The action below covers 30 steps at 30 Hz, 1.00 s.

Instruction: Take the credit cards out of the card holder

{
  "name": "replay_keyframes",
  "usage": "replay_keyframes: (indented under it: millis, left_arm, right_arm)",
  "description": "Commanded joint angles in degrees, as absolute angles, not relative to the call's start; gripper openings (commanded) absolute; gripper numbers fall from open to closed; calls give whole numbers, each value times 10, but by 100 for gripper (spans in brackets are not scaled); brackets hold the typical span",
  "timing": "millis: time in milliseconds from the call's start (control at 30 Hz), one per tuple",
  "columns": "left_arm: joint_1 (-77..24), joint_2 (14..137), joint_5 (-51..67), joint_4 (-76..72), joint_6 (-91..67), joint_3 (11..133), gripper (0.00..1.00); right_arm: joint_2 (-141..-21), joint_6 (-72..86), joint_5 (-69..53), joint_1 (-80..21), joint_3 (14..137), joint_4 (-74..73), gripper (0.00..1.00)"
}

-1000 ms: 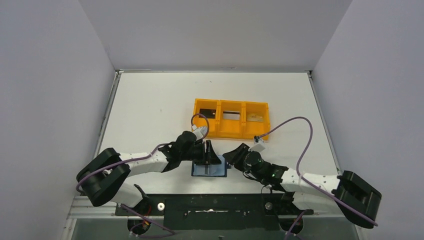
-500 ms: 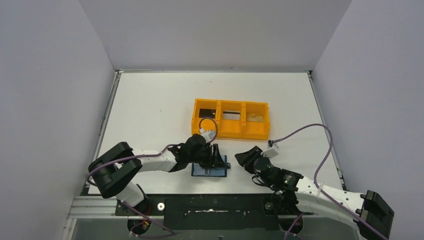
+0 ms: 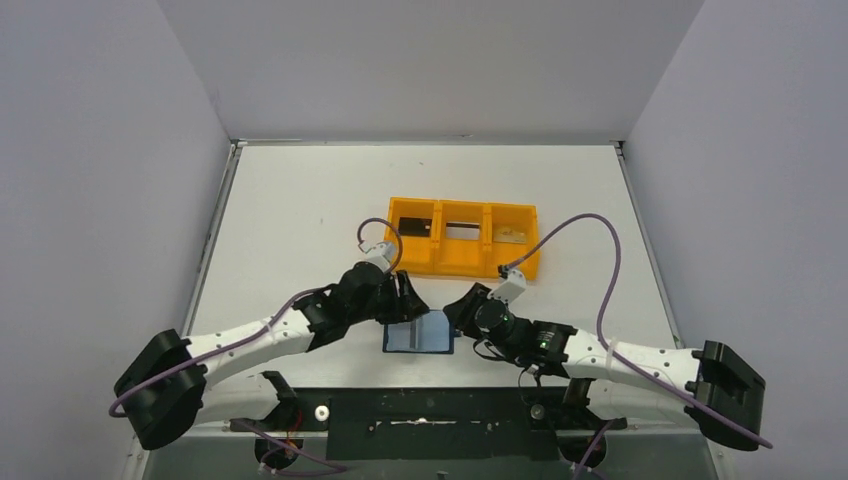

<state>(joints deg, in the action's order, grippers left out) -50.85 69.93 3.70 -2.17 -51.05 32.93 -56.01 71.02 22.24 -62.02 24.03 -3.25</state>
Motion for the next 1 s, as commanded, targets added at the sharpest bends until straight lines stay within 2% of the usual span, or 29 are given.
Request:
replay_keyframes:
  millis: [0,233,433,600,833,967]
  left_arm:
    - [-487,611,-82,80,-535,312,49]
    - [-437,421,-180,191,-581,264,51]
    - [-418,319,-219,271,-587,259,53]
    - [-415,300,-221,287,-585,263,53]
    - [-413,316,-213,275,-578,264,53]
    - [-413,322,-203,262,-578,260,53]
  right_arm:
    - [-625,666,232,-637,300,-20,37]
    - [-790,642,235,-671,427,-99,41]
    - [-935,629,248,-693,570,-222,43]
    - [-1011,626,253,-704,634,-276,43]
    - [-1053,632,249,-704,655,-302,42]
    - [-1055,635,245,-703,643,-292,30]
